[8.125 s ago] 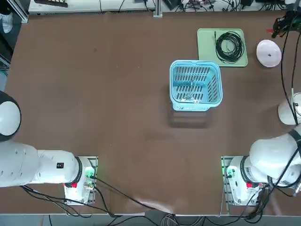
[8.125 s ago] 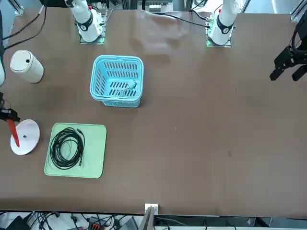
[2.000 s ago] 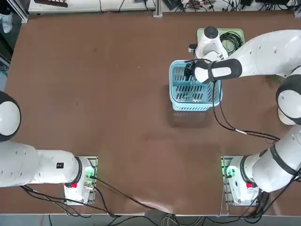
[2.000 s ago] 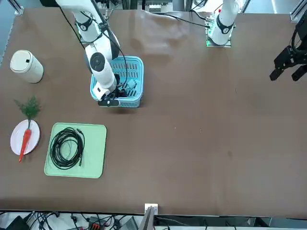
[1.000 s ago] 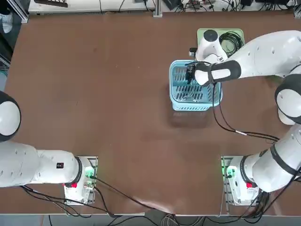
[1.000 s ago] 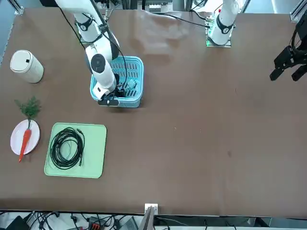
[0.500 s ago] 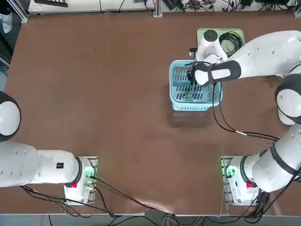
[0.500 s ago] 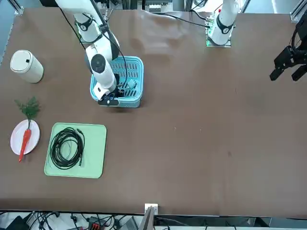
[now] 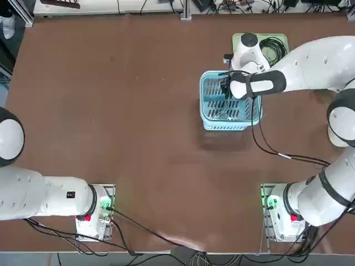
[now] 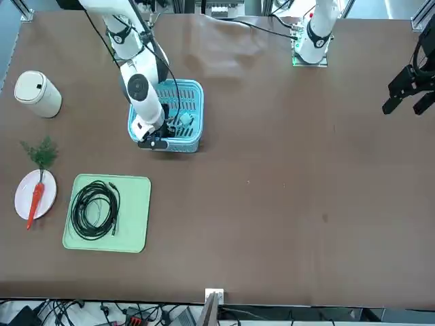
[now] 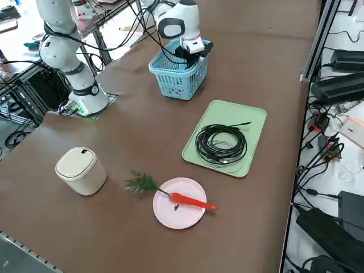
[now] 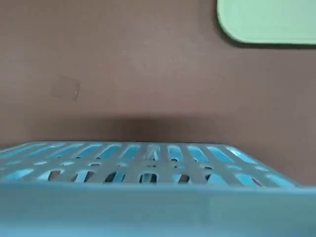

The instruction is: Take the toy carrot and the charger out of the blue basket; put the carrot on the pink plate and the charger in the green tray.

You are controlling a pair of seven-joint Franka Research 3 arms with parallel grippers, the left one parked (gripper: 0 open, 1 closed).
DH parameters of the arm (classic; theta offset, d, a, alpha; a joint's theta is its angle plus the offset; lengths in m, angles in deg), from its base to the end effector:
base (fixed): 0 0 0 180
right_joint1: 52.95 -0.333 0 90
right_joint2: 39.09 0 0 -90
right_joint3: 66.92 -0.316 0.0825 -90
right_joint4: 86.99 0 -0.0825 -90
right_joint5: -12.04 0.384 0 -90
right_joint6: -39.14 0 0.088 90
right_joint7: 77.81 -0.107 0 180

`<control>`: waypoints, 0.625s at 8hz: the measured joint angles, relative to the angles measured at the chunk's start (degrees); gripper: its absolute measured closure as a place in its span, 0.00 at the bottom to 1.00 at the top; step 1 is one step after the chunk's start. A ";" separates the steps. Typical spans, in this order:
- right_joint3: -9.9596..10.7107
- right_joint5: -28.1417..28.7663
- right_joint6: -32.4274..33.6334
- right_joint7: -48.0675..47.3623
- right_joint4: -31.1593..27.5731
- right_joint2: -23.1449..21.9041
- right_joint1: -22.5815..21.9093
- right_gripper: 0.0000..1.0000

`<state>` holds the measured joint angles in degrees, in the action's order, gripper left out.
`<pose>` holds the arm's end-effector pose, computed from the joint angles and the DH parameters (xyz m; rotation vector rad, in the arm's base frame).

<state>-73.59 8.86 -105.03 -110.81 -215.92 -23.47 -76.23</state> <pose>0.4691 0.2714 0.2436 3.1384 -0.0194 -0.0047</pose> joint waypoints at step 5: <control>-0.09 0.02 13.79 -4.70 1.09 -8.33 -0.35 0.96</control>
<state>-73.68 8.88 -91.25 -115.51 -214.84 -31.80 -76.58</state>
